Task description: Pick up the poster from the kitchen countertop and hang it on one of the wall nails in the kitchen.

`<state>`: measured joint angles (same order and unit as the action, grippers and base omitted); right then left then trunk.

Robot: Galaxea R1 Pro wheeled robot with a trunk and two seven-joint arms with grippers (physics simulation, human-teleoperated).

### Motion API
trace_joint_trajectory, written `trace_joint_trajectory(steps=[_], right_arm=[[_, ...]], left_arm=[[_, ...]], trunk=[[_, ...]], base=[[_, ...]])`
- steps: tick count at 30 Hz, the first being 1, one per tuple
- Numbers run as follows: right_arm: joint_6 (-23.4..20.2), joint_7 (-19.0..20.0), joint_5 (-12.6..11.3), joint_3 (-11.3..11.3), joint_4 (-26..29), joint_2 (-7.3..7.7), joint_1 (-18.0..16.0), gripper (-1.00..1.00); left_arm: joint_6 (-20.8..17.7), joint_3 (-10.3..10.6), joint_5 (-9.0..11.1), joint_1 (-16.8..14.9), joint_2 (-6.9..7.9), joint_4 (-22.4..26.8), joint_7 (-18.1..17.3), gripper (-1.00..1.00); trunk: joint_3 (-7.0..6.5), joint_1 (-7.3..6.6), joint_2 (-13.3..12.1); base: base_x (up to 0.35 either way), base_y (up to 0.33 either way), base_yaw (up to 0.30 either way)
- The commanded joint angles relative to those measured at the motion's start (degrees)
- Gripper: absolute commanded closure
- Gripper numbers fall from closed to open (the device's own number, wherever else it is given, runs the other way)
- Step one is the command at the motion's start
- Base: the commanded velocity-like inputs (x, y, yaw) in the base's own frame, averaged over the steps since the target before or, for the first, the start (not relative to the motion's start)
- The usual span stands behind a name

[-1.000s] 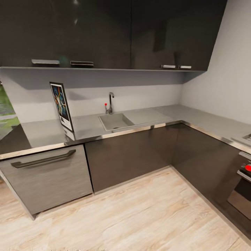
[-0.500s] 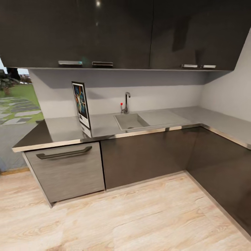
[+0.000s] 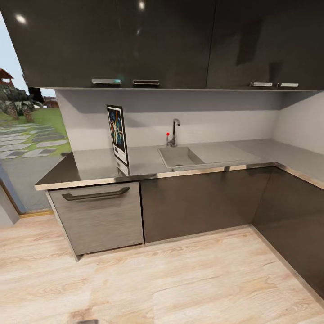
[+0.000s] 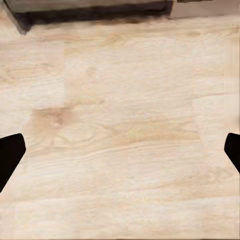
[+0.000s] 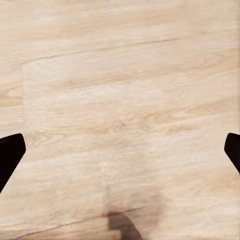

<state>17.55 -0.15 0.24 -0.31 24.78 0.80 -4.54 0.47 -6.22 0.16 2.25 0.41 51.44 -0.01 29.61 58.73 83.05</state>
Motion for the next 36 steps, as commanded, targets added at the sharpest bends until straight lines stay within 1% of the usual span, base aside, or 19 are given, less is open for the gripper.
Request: trace_joint_trajectory(steps=[1,2,3,4,5,6,7,9,10,11,13,14,18,20,23,26,28,30,36], right_arm=[[0.2,-0.1,0.0,0.0,0.1,0.66,0.0,-1.0],[0.3,-0.1,0.0,0.1,0.1,1.63,0.0,-1.0],[6.4,-0.2,-0.1,0.4,1.3,2.96,0.0,-1.0],[7.4,-0.2,-0.1,0.4,1.4,3.16,0.0,-1.0],[9.1,-0.3,-0.2,0.5,1.8,3.5,0.0,-1.0],[9.8,-0.3,-0.3,0.5,2.1,3.63,0.0,-1.0],[11.1,-0.3,-0.4,0.6,3.2,3.83,0.1,-1.0],[12.4,-0.3,-0.5,0.8,5.0,3.97,0.4,-1.0],[13.6,-0.3,-0.6,1.5,7.3,4.05,1.5,-1.0],[14.4,-0.3,-0.7,3.0,10.2,4.08,3.3,-1.0],[15.0,-0.3,-0.8,4.7,13.6,4.01,5.4,-1.0],[15.3,-0.2,-0.8,6.0,17.2,3.91,7.5,-1.0],[15.7,-0.2,-0.8,7.3,22.5,3.7,10.8,-1.0],[15.8,-0.3,-0.8,7.8,24.7,3.53,12.3,-1.0],[15.9,-0.3,-0.7,8.0,25.5,3.47,12.8,-1.0],[15.9,-0.3,-0.7,8.2,25.8,3.45,13.1,-1.0],[15.9,-0.2,-0.6,8.2,26.0,3.43,13.2,-1.0],[15.9,-0.3,-0.5,8.2,25.8,3.42,13.3,-1.0],[15.9,-0.3,-0.4,8.2,25.6,3.42,13.3,-1.0]], left_arm=[[-0.4,-0.3,0.0,0.0,-0.31,8.6,0.0,-1.0],[-1.6,-0.3,0.0,0.0,-1.3,16.4,0.0,-1.0],[-10.2,1.2,-0.4,0.0,-8.35,32.9,6.0,-1.0],[-10.7,1.8,-0.5,-0.2,-9.07,33.7,7.7,-1.0],[-11.6,4.1,-0.6,-1.3,-10.14,34.9,11.4,-1.0],[-11.9,5.5,-0.7,-2.2,-10.4,35.3,13.3,-1.0],[-12.6,8.3,-0.7,-4.7,-10.4,35.7,16.8,-1.0],[-14.1,10.4,-0.8,-8.2,-10.4,35.7,19.8,-1.0],[-16.9,11.8,-0.8,-12.3,-10.4,35.2,21.9,-1.0],[-20.5,12.7,-0.7,-16.5,-10.4,34.4,23.2,-1.0],[-24.0,13.3,-0.6,-20.9,-10.4,33.3,24.0,-1.0],[-26.5,13.6,-0.6,-25.2,-10.4,31.7,24.6,-1.0],[-29.1,14.0,-0.5,-33.6,-10.4,26.1,25.2,-1.0],[-30.2,14.1,-0.5,-41.3,-10.4,18.8,25.6,-1.0],[-30.5,14.1,-0.3,-45.6,-10.4,13.5,25.7,-1.0],[-30.3,14.1,0.4,-48.6,-10.4,9.3,25.8,-1.0],[-28.6,14.1,1.1,-50.3,-10.4,7.1,25.8,-1.0],[-25.4,14.1,1.6,-51.3,-10.4,5.8,25.9,-1.0],[-23.5,14.1,1.8,-51.8,-10.4,5.2,26.0,-1.0]], trunk=[[0.05,0.0,0.0],[0.06,0.0,0.0],[0.06,0.0,0.0],[0.06,0.0,0.0],[0.06,0.0,0.0],[0.06,0.0,0.0],[0.06,0.0,0.0],[0.06,0.0,0.0],[0.06,0.0,0.0],[0.06,0.0,0.0],[0.06,0.0,0.0],[0.06,0.0,0.0],[0.06,0.0,0.0],[0.06,0.0,0.0],[0.06,0.0,0.0],[0.06,0.0,0.0],[0.06,0.0,0.0],[0.06,0.0,0.0],[0.06,0.0,0.0]], base=[[0.0,0.0,0.002],[0.0,0.0,0.001],[0.0,0.0,0.0],[0.0,0.0,0.0],[0.0,0.0,0.0],[0.0,0.0,0.0],[0.0,0.0,0.0],[0.0,0.0,0.0],[0.0,0.0,0.0],[0.0,0.0,0.0],[0.0,0.0,0.0],[0.0,0.0,0.0],[0.0,0.0,0.0],[0.0,0.0,0.0],[0.0,0.0,0.0],[0.0,0.0,0.0],[0.0,0.0,0.0],[0.0,0.0,0.0],[0.009,0.0,0.0]])
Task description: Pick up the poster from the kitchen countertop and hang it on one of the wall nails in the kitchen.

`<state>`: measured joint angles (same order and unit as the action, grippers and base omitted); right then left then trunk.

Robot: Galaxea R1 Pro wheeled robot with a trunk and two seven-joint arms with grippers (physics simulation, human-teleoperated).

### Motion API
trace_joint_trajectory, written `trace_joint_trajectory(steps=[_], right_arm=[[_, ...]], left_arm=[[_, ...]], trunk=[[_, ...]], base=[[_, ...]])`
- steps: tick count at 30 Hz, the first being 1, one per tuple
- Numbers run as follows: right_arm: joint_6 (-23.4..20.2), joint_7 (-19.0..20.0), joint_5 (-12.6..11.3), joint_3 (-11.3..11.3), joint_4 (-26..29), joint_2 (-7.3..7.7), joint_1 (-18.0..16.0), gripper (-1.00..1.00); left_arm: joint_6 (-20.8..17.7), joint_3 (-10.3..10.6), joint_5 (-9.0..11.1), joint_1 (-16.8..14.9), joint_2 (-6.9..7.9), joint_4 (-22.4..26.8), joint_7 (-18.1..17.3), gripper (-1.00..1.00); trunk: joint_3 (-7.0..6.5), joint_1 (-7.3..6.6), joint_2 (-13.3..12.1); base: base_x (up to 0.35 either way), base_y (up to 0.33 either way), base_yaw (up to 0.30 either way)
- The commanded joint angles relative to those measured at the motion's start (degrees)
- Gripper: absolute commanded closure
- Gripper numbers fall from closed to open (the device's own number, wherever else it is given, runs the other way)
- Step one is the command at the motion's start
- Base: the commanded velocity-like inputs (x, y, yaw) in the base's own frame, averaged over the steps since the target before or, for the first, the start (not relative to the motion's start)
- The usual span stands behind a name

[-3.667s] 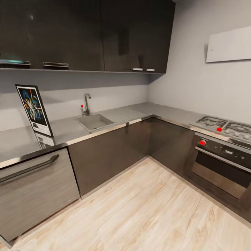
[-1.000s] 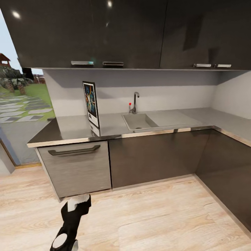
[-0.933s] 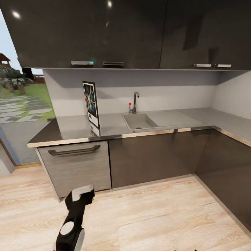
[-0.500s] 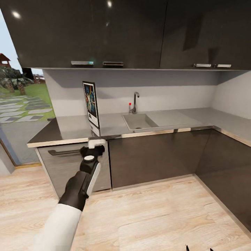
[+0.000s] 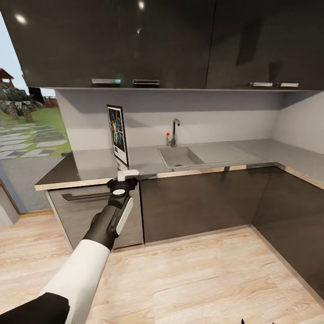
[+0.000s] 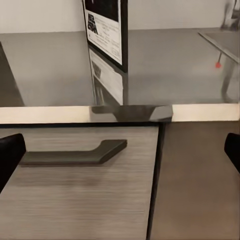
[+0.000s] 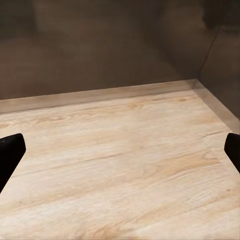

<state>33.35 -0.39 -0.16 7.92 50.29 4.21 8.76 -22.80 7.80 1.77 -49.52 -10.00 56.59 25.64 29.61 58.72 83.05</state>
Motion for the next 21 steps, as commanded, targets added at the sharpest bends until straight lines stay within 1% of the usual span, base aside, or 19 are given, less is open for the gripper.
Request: trace_joint_trajectory(steps=[1,7,15,21], right_arm=[[0.1,0.0,0.0,0.0,0.0,0.01,0.0,-1.0],[0.1,0.0,0.1,0.0,-0.1,0.01,0.0,-1.0],[0.1,0.0,0.1,0.0,-0.1,0.01,0.0,-1.0],[0.1,0.0,0.1,0.0,-0.9,0.01,0.0,-1.0]], left_arm=[[-0.1,0.1,0.2,-0.1,0.0,0.1,0.4,-1.0],[0.3,0.1,0.2,-0.2,0.0,1.0,0.4,-1.0],[0.4,0.1,0.4,-0.2,0.0,1.3,2.3,-1.0],[0.4,0.1,0.4,-0.2,0.0,1.4,2.8,-1.0]], trunk=[[0.05,0.01,0.0],[0.05,0.01,0.0],[0.05,0.01,0.0],[0.05,0.01,0.0]], base=[[0.087,0.0,0.0],[0.22,0.0,0.0],[0.305,0.0,0.0],[0.317,0.0,0.0]])
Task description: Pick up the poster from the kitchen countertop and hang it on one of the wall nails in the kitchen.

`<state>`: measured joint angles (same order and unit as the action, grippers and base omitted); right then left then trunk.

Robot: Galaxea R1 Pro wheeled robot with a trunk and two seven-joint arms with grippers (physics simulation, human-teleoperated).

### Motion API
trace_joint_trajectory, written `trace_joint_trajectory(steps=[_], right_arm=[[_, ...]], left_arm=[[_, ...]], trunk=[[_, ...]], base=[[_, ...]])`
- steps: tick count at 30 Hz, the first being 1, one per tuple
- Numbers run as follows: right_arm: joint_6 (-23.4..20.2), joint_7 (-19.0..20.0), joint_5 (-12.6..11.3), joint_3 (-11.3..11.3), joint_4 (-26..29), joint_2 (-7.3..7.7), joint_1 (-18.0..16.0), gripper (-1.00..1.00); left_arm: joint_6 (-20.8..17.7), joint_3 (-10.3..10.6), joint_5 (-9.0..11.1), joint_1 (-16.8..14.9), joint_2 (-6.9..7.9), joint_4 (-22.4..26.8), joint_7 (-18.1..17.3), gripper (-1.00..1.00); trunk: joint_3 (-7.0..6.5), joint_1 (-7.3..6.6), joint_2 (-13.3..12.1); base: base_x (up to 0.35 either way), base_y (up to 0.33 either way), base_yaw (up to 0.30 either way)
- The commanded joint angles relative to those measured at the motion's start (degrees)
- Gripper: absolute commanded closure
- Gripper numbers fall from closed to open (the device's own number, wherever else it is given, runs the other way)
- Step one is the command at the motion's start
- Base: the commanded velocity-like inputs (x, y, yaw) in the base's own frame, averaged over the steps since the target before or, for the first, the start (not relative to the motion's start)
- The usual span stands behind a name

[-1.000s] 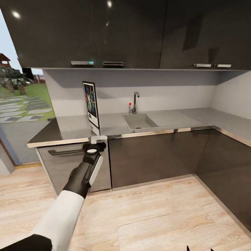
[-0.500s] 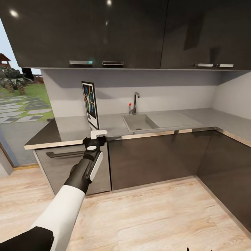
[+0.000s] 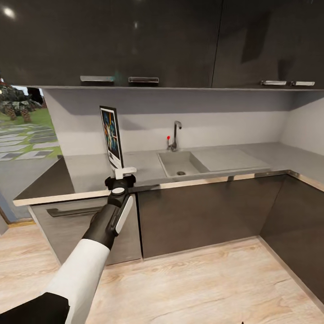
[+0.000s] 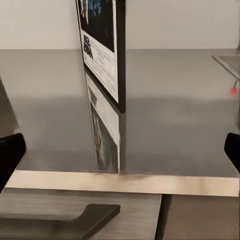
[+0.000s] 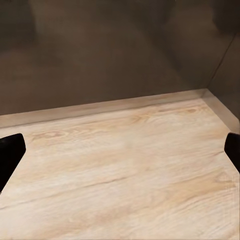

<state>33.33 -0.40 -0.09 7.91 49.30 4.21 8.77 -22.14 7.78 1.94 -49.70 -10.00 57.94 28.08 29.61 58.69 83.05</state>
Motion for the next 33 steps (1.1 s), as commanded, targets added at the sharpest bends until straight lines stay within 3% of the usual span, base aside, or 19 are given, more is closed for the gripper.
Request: trace_joint_trajectory(steps=[1,5,12,15,16,18,19,26,33], right_arm=[[0.1,0.0,0.0,0.0,0.0,0.01,0.0,-1.0],[0.1,0.0,0.0,0.0,-0.3,0.01,0.0,-1.0],[0.1,0.0,0.0,0.0,-0.5,0.03,0.0,-1.0],[0.1,0.0,0.1,0.0,-0.6,0.05,0.0,-1.0],[0.1,0.0,0.0,0.0,-0.6,0.07,0.0,-1.0],[0.1,0.0,0.0,0.1,-0.6,0.08,0.0,-1.0],[0.1,0.0,0.0,0.1,-0.6,0.08,0.0,-1.0],[0.1,0.0,0.0,0.1,-0.6,0.04,0.0,-1.0],[0.1,0.0,0.0,0.1,-0.6,0.07,0.0,-1.0]], left_arm=[[-0.3,0.1,0.2,0.0,0.0,0.0,0.4,-1.0],[-0.2,0.1,0.1,0.0,0.0,0.1,0.7,-1.0],[-0.3,0.1,0.1,-1.2,0.0,-1.0,4.7,-1.0],[-0.2,0.1,0.1,-6.2,0.0,-7.1,5.3,-1.0],[0.0,0.1,0.2,-10.1,0.0,-12.4,5.5,-1.0],[0.2,0.1,0.2,-11.5,0.0,-14.3,5.6,-1.0],[2.1,-0.1,0.2,-12.5,0.0,-15.9,5.8,-1.0],[3.8,-0.8,0.3,-13.0,0.0,-16.5,5.8,-1.0],[4.1,-1.1,0.2,-13.0,0.0,-16.6,5.8,-1.0]], trunk=[[0.05,0.04,0.0],[0.05,0.04,0.0],[0.05,0.04,0.0],[0.05,0.04,0.0],[0.05,0.04,0.0],[0.05,0.04,0.0],[0.05,0.04,0.0],[0.05,0.04,0.0],[0.05,0.04,0.0]], base=[[0.319,0.0,0.0],[0.238,-0.01,0.0],[0.055,-0.003,0.0],[0.01,-0.001,0.0],[0.003,0.0,0.0],[0.002,0.0,0.0],[0.0,0.0,0.0],[0.041,0.0,0.0],[0.255,0.0,0.0]])
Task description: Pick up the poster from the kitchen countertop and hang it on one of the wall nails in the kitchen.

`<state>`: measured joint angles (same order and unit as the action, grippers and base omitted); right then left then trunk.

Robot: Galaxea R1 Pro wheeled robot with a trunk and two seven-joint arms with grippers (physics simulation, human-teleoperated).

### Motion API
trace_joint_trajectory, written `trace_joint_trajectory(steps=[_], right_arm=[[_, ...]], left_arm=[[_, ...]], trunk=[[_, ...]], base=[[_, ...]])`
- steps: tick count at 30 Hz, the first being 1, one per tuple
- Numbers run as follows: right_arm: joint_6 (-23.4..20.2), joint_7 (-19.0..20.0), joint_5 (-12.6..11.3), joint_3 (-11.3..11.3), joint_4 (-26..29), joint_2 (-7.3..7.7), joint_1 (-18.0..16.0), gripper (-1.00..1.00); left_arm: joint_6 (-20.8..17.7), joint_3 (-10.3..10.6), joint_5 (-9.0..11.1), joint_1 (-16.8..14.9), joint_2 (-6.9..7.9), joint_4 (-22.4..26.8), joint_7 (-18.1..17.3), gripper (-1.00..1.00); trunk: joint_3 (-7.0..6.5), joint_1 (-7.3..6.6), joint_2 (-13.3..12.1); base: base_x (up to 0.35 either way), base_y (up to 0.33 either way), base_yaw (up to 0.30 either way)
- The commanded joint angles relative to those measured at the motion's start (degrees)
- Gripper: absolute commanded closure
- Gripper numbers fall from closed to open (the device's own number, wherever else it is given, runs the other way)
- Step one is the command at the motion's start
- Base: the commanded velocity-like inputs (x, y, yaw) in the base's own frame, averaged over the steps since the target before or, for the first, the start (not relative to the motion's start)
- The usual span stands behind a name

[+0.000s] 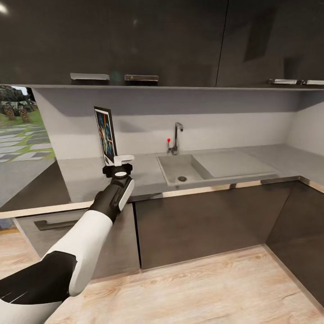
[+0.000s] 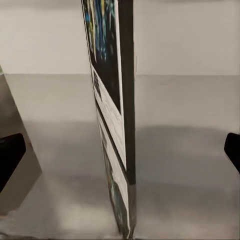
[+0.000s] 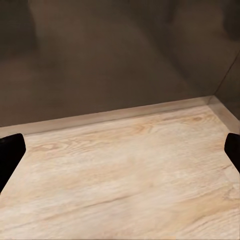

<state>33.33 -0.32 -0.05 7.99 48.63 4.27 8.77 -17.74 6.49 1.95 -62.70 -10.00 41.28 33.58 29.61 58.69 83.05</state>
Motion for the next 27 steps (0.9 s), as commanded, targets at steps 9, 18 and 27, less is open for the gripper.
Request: trace_joint_trajectory(steps=[9,18,27], right_arm=[[0.1,0.0,0.1,0.0,0.1,-0.01,0.0,-1.0],[0.1,0.0,0.1,0.0,0.0,0.03,0.0,-1.0],[0.0,0.0,0.1,-0.1,0.0,-0.01,0.0,-1.0]], left_arm=[[-0.2,-0.4,0.2,-0.1,0.0,0.0,0.4,-1.0],[-0.1,-2.3,0.1,-0.1,0.0,0.1,0.4,-1.0],[-0.1,-3.3,0.1,-0.1,0.0,0.4,0.5,-1.0]], trunk=[[0.05,0.03,0.0],[0.05,0.03,0.0],[0.05,0.03,0.0]], base=[[0.321,0.0,0.0],[0.125,0.071,0.0],[0.045,0.041,0.0]])
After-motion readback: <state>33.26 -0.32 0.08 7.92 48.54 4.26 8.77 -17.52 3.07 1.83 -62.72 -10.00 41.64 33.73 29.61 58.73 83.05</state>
